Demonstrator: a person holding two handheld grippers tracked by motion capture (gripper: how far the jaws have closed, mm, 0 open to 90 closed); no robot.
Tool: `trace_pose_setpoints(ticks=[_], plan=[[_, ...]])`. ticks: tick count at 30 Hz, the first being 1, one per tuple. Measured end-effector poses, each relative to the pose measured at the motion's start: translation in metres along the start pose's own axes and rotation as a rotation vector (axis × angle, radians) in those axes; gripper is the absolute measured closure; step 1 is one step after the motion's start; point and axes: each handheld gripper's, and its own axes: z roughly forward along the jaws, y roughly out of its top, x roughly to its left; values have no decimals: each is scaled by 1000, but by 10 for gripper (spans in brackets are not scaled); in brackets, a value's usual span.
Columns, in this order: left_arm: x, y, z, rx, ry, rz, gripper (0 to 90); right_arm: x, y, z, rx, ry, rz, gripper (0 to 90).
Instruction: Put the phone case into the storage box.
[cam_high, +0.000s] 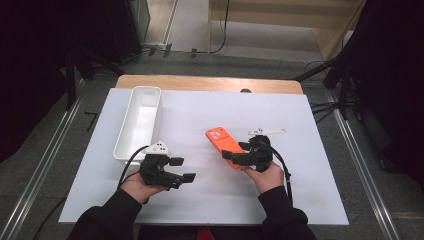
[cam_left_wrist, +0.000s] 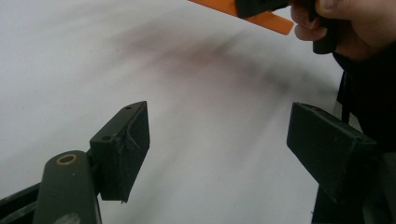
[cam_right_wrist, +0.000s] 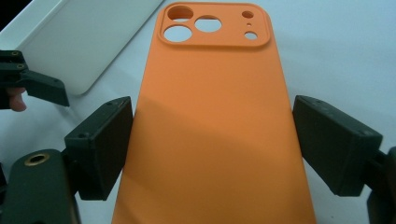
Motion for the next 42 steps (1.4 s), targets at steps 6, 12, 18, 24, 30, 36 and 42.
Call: trace_pose_setpoints(ticks=[6,12,18,24,30,36,42], plan=[[3,7,6,-3,4,-6,220,-2,-3,-6,-13,-3,9,143],[5,16,10,6,8,-6,254,-5,-7,-10,-20,-1,24,142],[7,27,14,13,5,-15,252,-6,-9,-14,-35,-7,28,142],[11,38,18,10,8,2,252,-8,-13,-17,-47,-11,37,142],[16,47,21,8,6,-31,252,-9,-16,-20,-58,-23,44,142],[19,56,26,4,44,-28,254,-9,-18,-20,-76,-38,49,142],[21,65,30,6,37,-57,255,-9,-18,-18,-100,-46,62,142]])
